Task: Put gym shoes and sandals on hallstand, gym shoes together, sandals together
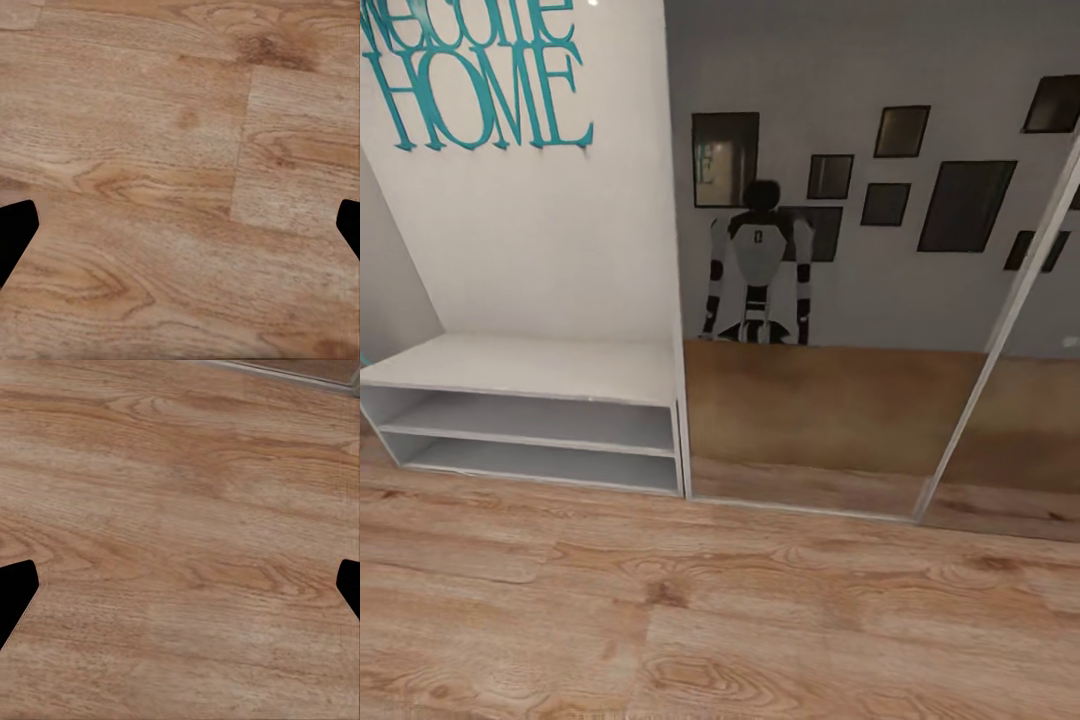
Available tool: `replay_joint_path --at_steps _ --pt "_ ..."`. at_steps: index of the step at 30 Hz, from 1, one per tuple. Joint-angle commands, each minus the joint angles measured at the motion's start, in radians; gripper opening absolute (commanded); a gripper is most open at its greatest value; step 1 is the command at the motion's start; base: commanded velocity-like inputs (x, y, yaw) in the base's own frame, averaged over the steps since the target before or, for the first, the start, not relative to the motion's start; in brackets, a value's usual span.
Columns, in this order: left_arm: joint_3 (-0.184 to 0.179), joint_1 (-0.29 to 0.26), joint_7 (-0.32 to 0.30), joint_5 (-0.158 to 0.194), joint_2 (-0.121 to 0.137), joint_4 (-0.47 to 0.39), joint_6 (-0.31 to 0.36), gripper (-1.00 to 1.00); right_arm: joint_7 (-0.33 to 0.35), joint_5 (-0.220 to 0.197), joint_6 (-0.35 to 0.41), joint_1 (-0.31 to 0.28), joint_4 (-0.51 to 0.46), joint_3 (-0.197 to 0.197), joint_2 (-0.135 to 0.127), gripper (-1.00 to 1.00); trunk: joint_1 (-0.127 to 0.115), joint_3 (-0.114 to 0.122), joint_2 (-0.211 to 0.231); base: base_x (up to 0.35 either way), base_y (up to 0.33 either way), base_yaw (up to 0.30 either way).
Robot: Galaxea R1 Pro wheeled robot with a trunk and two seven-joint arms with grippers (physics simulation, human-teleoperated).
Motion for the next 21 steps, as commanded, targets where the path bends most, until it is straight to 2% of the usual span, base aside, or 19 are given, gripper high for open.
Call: replay_joint_path --at_steps 1,21 --pt "0.0 -0.001 0.001 0.002 0.0 0.001 -0.003 1.0 0.0 -0.001 -0.003 0.0 0.0 0.001 0.001 1.0 0.004 -0.005 -0.008 0.0 0.0 0.224" --pt "-0.001 -0.001 0.001 0.002 -0.001 0.001 -0.003 1.0 0.0 0.0 -0.002 0.0 0.0 0.001 0.009 1.0 0.08 -0.091 -0.148 0.0 0.0 0.217"
